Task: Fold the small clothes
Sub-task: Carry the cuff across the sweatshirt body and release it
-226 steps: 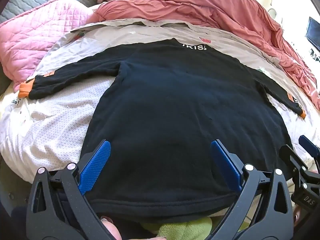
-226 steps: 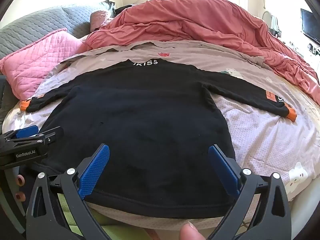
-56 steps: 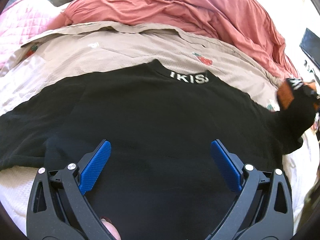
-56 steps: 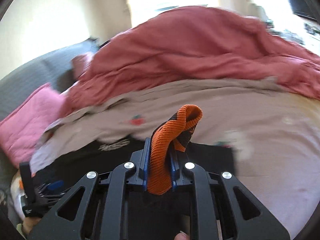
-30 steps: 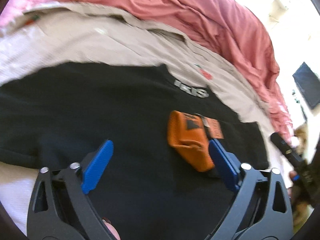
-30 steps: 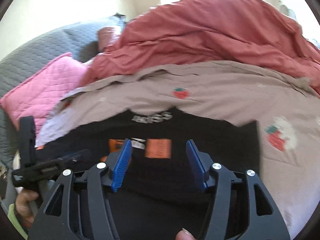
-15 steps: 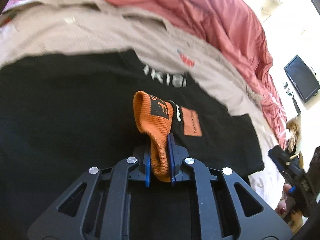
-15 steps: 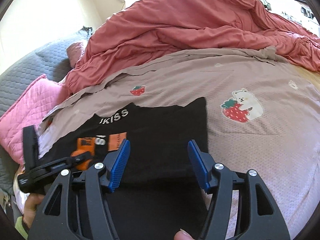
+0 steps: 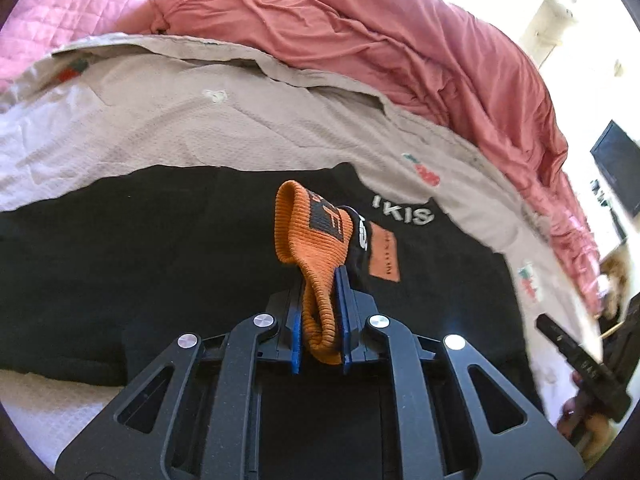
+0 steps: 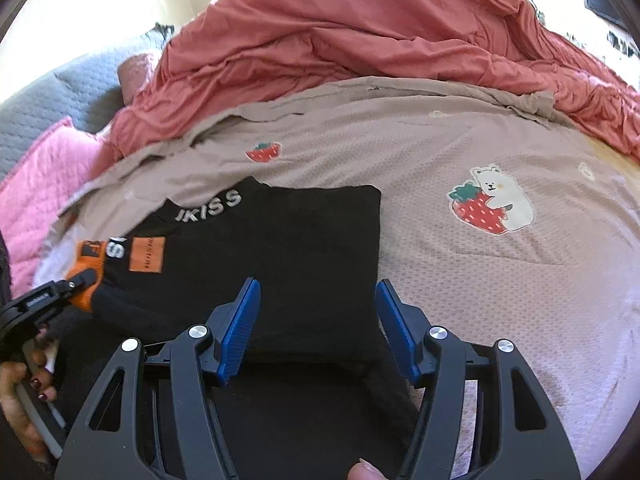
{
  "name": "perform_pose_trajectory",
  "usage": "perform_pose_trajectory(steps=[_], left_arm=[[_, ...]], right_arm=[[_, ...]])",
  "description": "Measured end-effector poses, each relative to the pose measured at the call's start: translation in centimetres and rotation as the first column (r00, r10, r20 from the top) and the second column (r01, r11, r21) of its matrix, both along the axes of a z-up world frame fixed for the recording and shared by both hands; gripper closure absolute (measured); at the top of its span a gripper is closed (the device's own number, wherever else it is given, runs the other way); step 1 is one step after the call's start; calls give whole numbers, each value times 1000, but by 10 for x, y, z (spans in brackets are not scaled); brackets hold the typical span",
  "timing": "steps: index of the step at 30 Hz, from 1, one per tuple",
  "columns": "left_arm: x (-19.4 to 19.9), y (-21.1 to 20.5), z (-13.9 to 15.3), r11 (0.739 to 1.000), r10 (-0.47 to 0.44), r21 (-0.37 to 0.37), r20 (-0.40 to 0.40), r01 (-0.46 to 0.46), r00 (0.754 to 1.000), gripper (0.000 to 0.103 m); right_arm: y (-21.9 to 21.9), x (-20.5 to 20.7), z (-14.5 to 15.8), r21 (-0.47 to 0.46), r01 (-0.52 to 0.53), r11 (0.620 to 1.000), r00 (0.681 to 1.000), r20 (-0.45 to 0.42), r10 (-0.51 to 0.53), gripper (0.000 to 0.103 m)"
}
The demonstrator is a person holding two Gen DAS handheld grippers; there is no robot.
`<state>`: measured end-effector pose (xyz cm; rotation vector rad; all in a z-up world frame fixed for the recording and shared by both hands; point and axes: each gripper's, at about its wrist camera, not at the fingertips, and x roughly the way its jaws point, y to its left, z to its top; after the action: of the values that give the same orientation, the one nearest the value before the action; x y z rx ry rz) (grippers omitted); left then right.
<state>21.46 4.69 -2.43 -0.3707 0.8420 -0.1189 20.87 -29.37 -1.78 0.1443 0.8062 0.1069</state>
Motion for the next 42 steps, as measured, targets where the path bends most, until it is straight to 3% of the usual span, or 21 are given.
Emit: perform_pose_trajectory(steps=[5,8,11,15,21,24,28,32,36,37,38,42], left_arm=[[-3,4,-4,1000,20,21,-15,-19,1000,96],[-5,9,-1,997,57,54,-4,-57,998,96],[-6,21,-4,996,87,34,-25,-86,996,96],[-4,38,-13,992,129,4,-70,-129,989,96],[-15,59,2,978,207,-5,-24,-207,978,96],[-18,54,12,982,186,-8,14,-186,982,96],[-21,19,24,996,74,45,85,-78,994,96],[-23,-13,20,995,-5,103,95,-5,995,75],[-15,-24,-1,991,-29,131,23,26,999,66],[-10,-23,-9,992,-34,121,-23,37,999,57],[-6,-20,-17,994,-37,101,-67,44,997,54],[-5,-8,-24,999,-25,30,-84,28,996,54]], right_arm=[[15,8,-6,-40,-45,998,999,-6,45,44],[19,15,-20,-41,-62,997,996,-63,60,44],[20,20,-38,-55,-60,997,989,-135,52,44],[25,17,-40,-91,-77,993,989,-132,65,44],[17,9,-31,-32,-79,996,990,-121,75,42],[15,3,-19,-16,-84,996,993,-82,83,36],[16,1,-8,-14,-85,996,996,-42,85,36],[19,2,-5,-19,-89,996,996,-24,88,29],[24,5,-2,-24,-98,995,995,-17,97,29],[26,6,-1,-26,-99,995,995,-15,99,27],[27,8,0,-26,-102,994,995,-12,102,26],[38,16,2,-29,-126,992,992,-16,126,23]])
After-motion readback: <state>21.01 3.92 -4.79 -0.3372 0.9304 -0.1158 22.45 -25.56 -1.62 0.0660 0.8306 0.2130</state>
